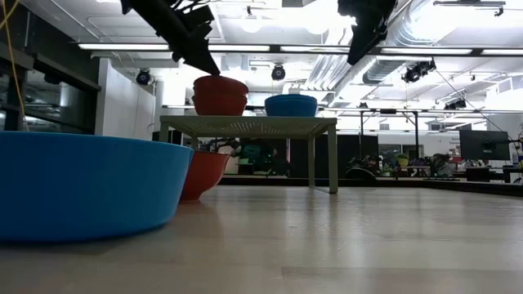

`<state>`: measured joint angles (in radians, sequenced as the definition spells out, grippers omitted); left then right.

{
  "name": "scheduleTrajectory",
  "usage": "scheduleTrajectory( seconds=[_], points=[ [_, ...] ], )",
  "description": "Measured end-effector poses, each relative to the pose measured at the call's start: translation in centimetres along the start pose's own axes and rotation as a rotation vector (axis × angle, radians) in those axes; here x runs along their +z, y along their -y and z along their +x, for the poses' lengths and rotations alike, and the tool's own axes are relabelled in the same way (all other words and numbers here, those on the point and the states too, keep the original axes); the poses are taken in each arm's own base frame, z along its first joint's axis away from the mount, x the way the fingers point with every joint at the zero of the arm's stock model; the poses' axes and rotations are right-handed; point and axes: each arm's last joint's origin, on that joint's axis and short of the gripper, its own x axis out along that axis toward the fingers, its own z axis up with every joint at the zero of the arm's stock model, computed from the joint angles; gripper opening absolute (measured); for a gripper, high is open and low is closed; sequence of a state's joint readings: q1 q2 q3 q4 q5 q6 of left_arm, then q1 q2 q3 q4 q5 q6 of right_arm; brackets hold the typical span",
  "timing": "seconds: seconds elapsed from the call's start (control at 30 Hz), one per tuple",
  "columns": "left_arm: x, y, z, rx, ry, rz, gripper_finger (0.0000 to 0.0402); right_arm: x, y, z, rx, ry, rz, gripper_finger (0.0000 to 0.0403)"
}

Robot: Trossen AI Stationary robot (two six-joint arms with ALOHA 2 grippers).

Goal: Pick & Place Mini bowls
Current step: Stack the white and red bowl on top of the stacked white and red bowls on the shelf

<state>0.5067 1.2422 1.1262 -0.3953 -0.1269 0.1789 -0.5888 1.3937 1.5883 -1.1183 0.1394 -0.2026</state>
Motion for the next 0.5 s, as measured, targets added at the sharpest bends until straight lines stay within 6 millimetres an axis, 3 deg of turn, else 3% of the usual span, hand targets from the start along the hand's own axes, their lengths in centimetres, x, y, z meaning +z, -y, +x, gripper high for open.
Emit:
scheduleTrajectory(
  seconds=[0.5],
  points=[
    [-2.5, 3.4, 1.0, 0.06, 0.068, 0.041, 0.0043, -0.6, 2.2, 0.3, -0.002, -0.012, 0.021, 0.0154]
  ],
)
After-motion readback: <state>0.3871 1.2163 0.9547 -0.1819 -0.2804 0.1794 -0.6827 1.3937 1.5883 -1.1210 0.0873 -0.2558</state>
